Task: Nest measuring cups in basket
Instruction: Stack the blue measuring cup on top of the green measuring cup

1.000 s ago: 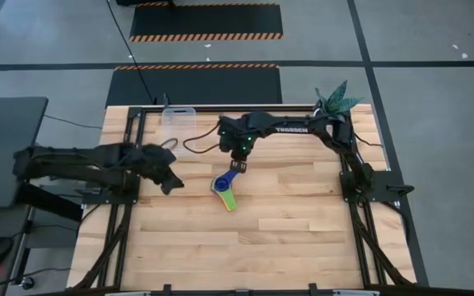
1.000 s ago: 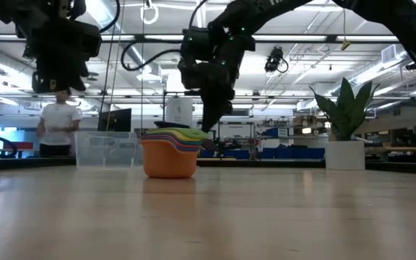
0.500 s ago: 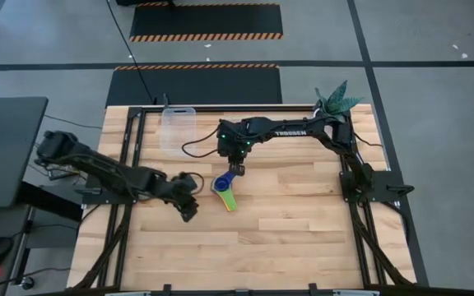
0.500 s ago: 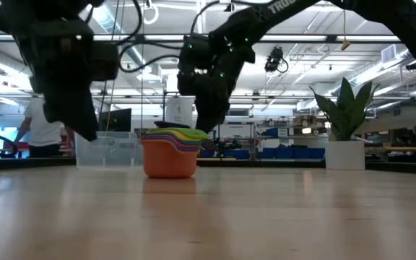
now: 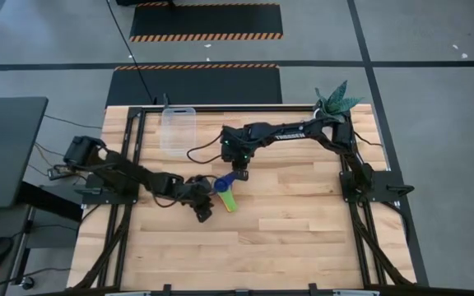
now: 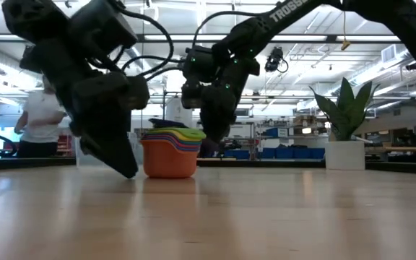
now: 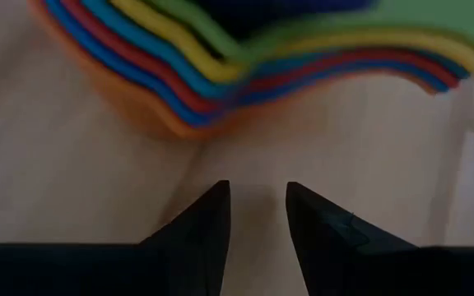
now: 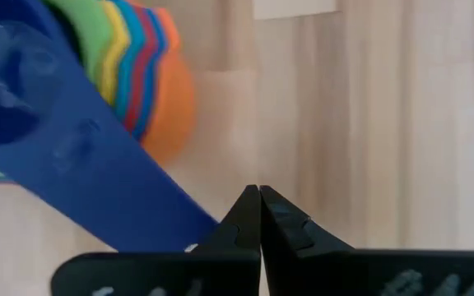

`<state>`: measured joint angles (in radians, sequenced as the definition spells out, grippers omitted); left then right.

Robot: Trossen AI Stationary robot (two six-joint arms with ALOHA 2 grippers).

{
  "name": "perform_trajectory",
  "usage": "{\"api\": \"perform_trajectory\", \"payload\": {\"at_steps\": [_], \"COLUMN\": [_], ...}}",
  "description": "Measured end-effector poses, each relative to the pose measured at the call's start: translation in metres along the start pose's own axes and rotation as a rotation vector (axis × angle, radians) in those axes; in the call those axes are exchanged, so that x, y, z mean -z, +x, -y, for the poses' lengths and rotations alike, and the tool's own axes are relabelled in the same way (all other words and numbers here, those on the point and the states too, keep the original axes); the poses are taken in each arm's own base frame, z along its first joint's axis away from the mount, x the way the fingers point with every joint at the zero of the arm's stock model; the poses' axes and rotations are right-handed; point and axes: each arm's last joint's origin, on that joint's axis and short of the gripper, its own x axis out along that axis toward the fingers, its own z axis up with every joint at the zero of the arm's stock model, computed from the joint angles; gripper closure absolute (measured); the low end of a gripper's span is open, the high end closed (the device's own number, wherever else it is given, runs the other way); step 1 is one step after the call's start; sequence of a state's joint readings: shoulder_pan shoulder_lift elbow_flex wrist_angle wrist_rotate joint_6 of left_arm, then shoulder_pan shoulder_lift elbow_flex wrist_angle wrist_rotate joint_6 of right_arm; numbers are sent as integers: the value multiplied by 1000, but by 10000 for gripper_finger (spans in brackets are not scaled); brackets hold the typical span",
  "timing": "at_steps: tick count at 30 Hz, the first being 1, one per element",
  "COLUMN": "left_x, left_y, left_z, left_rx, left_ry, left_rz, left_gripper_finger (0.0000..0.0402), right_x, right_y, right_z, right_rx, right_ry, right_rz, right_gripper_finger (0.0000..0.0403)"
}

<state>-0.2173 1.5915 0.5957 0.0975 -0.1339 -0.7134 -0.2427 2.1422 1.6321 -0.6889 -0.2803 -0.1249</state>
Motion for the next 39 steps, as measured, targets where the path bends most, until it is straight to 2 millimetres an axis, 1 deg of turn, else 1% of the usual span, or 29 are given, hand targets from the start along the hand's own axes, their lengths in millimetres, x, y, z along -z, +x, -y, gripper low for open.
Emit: {"api": "perform_trajectory", "payload": {"at_steps": [7,15,20,25,28,33,39], "left_x": [-13,-20,-21,-21,-21,-19,-20], "left_y": [4,5,5,5,5,5,5], "left_z": [-9,-18,-20,-20,-19,-16,-13], "left_rx": [0,-22,-27,-24,11,57,78], "left_ry": [22,3,7,8,9,14,19], "left_rz": [60,74,78,77,52,20,41], "left_gripper_finger": [274,274,274,274,274,274,274], "right_x": [-1,1,5,14,18,18,17], "right_y": [3,7,8,7,7,11,16], "right_z": [-13,-28,-35,-38,-41,-57,-78], "right_rx": [-40,-56,-61,-55,-52,-83,-117], "right_ry": [5,63,125,203,219,230,237], "right_rz": [-10,-45,-93,-196,-238,-248,-253], "right_gripper_finger": [403,403,403,403,403,403,403]}}
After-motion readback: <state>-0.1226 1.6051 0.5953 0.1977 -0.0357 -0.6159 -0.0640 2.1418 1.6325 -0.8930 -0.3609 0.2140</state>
